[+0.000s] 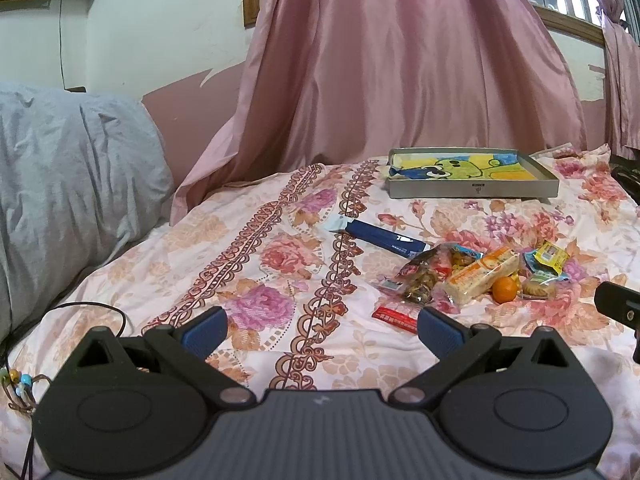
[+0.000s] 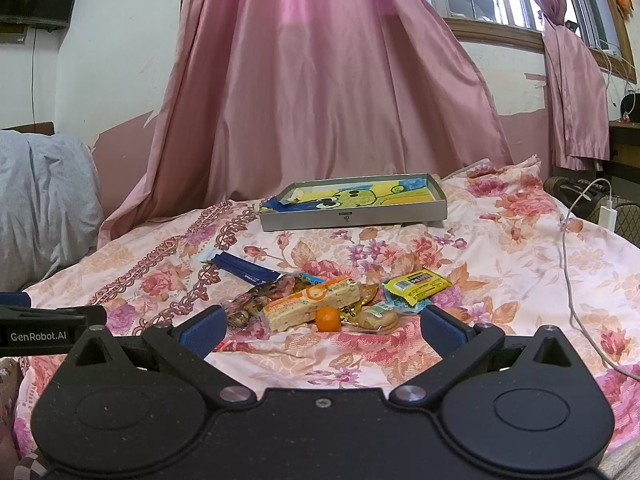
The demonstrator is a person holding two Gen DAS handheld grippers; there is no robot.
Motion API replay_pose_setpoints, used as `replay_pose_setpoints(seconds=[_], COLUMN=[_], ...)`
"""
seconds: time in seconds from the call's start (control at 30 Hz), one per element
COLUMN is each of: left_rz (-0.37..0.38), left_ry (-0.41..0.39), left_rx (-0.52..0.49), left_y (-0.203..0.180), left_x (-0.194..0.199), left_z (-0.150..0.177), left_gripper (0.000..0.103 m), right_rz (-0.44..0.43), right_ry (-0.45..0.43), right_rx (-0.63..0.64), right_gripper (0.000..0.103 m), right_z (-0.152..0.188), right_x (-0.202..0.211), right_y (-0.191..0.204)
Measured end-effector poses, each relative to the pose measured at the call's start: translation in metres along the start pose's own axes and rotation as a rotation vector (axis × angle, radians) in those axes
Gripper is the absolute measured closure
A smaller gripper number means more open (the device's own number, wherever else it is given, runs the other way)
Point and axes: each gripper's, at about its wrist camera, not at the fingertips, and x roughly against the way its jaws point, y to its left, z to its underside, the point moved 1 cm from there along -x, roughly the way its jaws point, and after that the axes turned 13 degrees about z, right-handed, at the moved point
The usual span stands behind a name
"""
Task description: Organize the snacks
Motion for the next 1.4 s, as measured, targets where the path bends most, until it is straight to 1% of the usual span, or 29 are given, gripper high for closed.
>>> replay_pose_setpoints(seconds=[0.63,0.97,1.07,1.23,1.4], left_rz=[-0.005,-0.009,-0.009,-0.013,-0.011], left_ry=[0.005,0.017,0.031,0.08,0.106], left_rx=[-0.002,0.0,-0.002,0.011,0.021], left_y=[0.001,0.002,0.001,0.003,0.006], left_x=[-0.002,-0.004,-0.006,-0.014,-0.029], left_z=[0.004,0.006,0.007,0.008,0.005], left_gripper=[0.0,0.0,0.0,0.0,0.0], right_rz=[-0.002,-0.002,0.007,0.018,-0.024], right_ry=[0.004,0.009,0.015,0.037,0.092], right_rx=[-0.004,0.001,0.0,-0.019,-0.067], right_gripper=[0.001,0.001,0.001,0.001,0.001], right_z=[-0.001,0.001,0.003,0.003,-0.003], right_x=[-0.003,-0.001,-0.006,-0.008,-0.021], right_y=[-0.004,0.003,0.002,-0.001,-0.006])
